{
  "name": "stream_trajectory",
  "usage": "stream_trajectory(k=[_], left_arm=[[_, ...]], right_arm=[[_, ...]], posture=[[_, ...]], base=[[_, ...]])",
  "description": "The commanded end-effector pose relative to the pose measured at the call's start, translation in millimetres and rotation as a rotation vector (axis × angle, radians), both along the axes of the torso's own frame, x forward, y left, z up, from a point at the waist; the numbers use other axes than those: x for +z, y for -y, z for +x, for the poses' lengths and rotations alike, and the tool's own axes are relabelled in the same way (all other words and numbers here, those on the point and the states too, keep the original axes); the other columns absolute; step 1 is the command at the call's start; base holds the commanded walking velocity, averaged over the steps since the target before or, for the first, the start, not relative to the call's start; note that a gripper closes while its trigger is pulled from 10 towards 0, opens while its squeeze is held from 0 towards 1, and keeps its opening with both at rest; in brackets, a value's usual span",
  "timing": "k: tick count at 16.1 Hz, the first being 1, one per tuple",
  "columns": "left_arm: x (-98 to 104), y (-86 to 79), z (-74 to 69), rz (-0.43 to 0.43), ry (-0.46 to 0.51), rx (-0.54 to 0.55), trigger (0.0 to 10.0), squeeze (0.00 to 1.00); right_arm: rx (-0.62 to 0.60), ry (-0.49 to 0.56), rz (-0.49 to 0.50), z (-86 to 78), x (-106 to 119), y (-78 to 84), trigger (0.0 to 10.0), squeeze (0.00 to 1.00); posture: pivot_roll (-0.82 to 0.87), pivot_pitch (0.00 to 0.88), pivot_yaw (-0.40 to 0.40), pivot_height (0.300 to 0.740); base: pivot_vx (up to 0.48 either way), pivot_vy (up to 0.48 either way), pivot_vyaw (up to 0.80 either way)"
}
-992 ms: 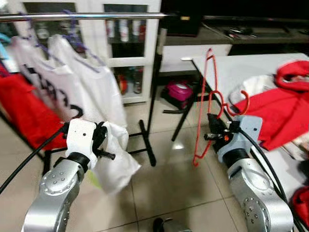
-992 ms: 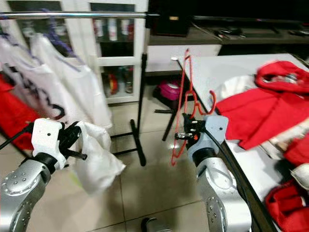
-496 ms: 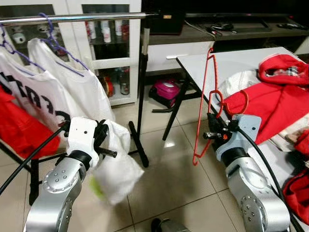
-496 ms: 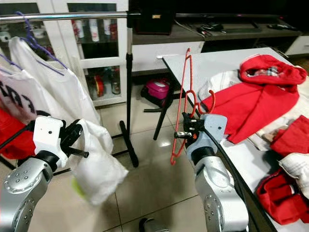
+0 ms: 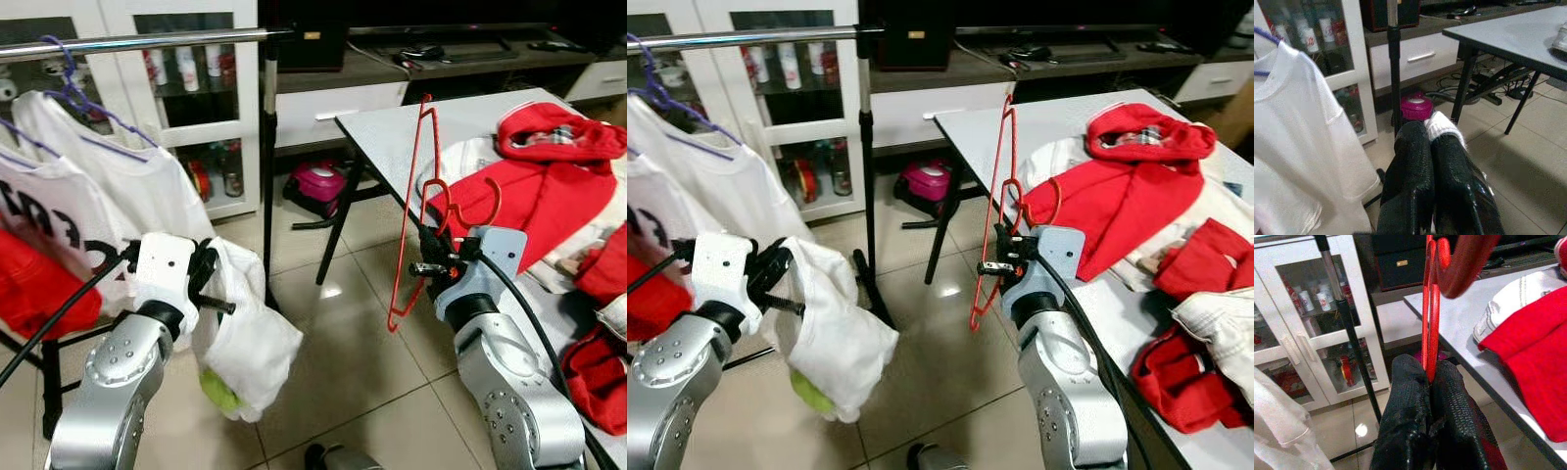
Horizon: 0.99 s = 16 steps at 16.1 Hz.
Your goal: Hang hanger
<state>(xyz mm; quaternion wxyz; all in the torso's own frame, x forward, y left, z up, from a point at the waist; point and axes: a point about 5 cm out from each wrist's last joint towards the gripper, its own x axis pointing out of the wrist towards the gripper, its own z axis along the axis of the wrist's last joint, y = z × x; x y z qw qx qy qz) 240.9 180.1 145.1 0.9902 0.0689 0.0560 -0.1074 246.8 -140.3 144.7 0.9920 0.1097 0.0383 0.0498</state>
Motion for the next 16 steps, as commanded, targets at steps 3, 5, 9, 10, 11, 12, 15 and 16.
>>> stream_trajectory(k=[3, 5, 9, 10, 11, 12, 15, 16], left_arm=[[-1.1, 2.7, 2.4, 0.006, -0.005, -0.021, 10.0, 0.00], [-1.6, 5.0, 2.8, 0.009, -0.006, -0.032, 10.0, 0.00], [-2.2, 5.9, 2.3, 0.012, -0.005, -0.036, 10.0, 0.00], [-2.9, 6.1, 1.6, 0.013, -0.006, -0.036, 10.0, 0.00], [-3.1, 6.0, 1.3, 0.014, -0.006, -0.036, 10.0, 0.00], [-3.3, 5.7, 0.9, 0.017, -0.005, -0.035, 10.0, 0.00], [-3.1, 6.3, -0.4, 0.001, -0.001, -0.035, 10.0, 0.00], [-2.6, 7.0, -0.7, -0.001, 0.004, -0.037, 10.0, 0.00]], right_arm=[[-0.017, -0.001, -0.032, -3.3, -0.8, 8.6, 10.0, 0.00], [-0.014, -0.002, -0.043, -4.2, -3.6, 9.6, 10.0, 0.00], [0.004, -0.005, -0.054, -5.6, -6.6, 9.4, 10.0, 0.00], [0.011, -0.005, -0.059, -5.6, -7.9, 10.0, 10.0, 0.00], [0.013, -0.005, -0.060, -5.4, -8.4, 10.2, 10.0, 0.00], [0.017, -0.006, -0.063, -4.4, -9.8, 10.7, 10.0, 0.00], [0.023, -0.007, -0.066, -4.9, -11.3, 11.8, 10.0, 0.00], [0.023, -0.008, -0.066, -4.5, -12.0, 11.9, 10.0, 0.00]], posture=[[0.00, 0.034, -0.062, 0.740], [0.00, 0.023, -0.064, 0.740], [0.00, 0.015, -0.075, 0.740], [0.00, 0.012, -0.078, 0.740], [0.00, 0.012, -0.080, 0.740], [0.00, 0.010, -0.081, 0.740], [0.01, 0.007, -0.082, 0.740], [0.01, 0.007, -0.082, 0.740]], base=[[0.000, 0.000, -0.80], [0.000, 0.000, -0.80], [0.000, 0.000, -0.80], [0.000, 0.000, -0.80], [0.000, 0.000, -0.80], [0.000, 0.000, -0.80], [0.000, 0.000, -0.80], [0.000, 0.000, -0.80]])
